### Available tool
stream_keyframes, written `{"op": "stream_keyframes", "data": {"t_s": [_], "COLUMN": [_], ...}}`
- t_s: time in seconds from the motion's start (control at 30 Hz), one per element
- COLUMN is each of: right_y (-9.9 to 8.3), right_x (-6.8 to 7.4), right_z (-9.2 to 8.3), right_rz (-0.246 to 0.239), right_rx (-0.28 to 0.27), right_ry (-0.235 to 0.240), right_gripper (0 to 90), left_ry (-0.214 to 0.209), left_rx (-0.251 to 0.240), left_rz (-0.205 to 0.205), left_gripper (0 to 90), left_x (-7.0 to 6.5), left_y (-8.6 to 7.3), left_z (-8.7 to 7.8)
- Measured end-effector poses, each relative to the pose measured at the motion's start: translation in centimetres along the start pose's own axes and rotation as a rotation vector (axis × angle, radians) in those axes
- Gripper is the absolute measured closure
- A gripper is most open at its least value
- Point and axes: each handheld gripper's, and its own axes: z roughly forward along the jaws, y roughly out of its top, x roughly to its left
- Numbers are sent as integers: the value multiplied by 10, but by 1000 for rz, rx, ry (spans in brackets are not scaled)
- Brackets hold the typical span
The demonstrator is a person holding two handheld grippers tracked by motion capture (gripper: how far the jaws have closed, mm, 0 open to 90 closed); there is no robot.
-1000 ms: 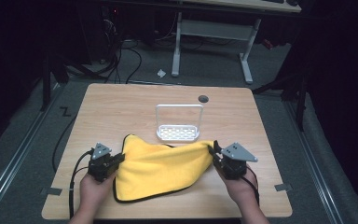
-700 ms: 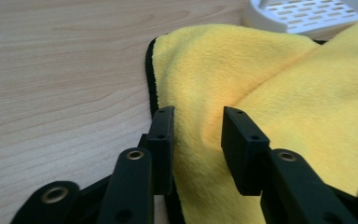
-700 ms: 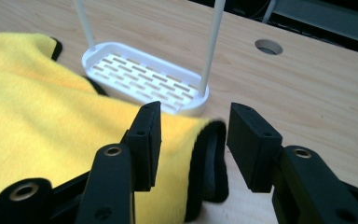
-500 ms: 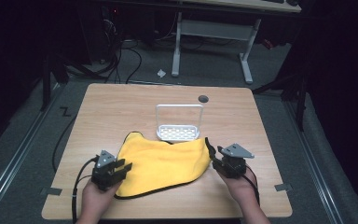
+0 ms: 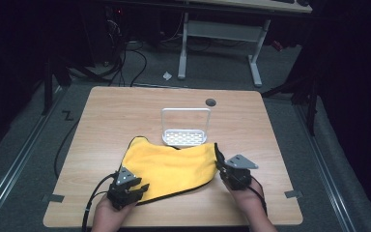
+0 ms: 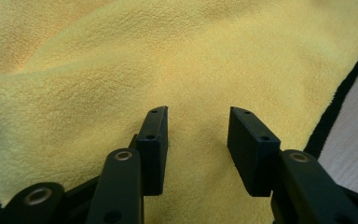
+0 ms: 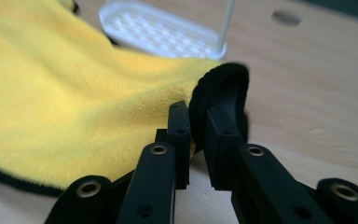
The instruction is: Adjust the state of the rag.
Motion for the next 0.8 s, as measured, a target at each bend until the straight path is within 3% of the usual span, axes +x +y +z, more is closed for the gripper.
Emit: {"op": "stream_keyframes", "data": {"t_s": [0.13,0.17,0.27,0.37,0.43,0.6,0.7,0.8], "right_y": [10,11,8,-1,-11,-28,-31,-27], "right_x": [0,0,-3,-14,-20,-27,-17,-18], "right_z": [-56,-66,-80,-70,-55,-16,-4,1], "right_rz": [8,13,13,37,50,71,32,41], "right_rx": [-119,-135,-157,-121,-65,84,123,111], "right_ry": [-35,-41,-78,-85,-82,-46,-43,-73], "right_gripper": [757,711,696,702,702,699,699,709], "left_ry": [-18,-12,4,54,87,130,185,223], "left_rx": [-1,2,7,12,21,7,9,17], "left_rz": [17,25,37,29,25,-39,-54,-77], "left_gripper": [591,590,592,601,627,683,695,694], "left_x": [-2,-3,-3,1,8,33,46,52], "left_y": [2,2,3,2,1,-4,-5,-5], "left_z": [4,4,4,1,-2,-12,-16,-18]}}
